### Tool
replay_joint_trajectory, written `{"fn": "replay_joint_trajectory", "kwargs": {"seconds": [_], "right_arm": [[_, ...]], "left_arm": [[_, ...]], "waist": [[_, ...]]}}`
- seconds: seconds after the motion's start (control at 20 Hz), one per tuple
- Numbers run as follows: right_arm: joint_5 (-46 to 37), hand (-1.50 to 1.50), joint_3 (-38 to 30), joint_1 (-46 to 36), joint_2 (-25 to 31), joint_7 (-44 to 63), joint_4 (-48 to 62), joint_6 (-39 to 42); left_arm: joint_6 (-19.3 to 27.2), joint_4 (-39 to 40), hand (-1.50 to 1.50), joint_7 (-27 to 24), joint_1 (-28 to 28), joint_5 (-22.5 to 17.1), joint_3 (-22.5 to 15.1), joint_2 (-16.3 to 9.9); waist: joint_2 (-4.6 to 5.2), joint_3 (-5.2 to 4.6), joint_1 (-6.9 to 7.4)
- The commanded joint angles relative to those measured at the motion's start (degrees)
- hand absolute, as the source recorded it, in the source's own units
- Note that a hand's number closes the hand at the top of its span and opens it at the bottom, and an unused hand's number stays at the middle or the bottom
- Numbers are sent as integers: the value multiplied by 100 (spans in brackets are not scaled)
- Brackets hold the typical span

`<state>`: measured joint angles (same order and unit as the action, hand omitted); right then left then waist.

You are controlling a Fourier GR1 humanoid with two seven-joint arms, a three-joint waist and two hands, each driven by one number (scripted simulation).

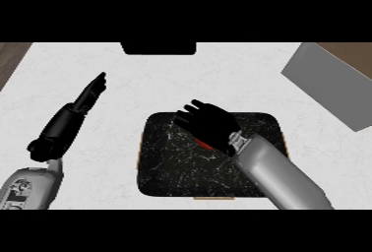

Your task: Pick the bell pepper from the tray and place it in the cardboard box

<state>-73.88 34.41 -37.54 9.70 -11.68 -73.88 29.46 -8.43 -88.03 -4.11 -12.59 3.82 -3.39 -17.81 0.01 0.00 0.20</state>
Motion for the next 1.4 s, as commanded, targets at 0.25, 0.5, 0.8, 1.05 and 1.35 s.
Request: {"fn": "replay_joint_trajectory", "kwargs": {"seconds": [0.25,0.5,0.8,1.05,1.35], "right_arm": [[-436,-150,-353,-23,-182,-701,1051,-537],[-577,150,-139,27,-278,-1230,1089,-1436],[-678,150,-549,-279,-565,-1563,1468,-2088],[-419,150,-930,98,-467,-1533,801,-2100],[398,150,-3074,-415,-841,431,1809,-2113]], "left_arm": [[-225,-130,0,63,8,106,235,54],[-176,159,0,90,-301,220,155,206],[-405,-282,0,-3,254,121,289,125],[-222,78,0,-123,58,335,265,299],[-291,-90,0,54,-53,227,273,259]], "waist": [[6,0,18],[7,1,-10],[1,1,33],[-5,-1,-54],[69,7,34]]}}
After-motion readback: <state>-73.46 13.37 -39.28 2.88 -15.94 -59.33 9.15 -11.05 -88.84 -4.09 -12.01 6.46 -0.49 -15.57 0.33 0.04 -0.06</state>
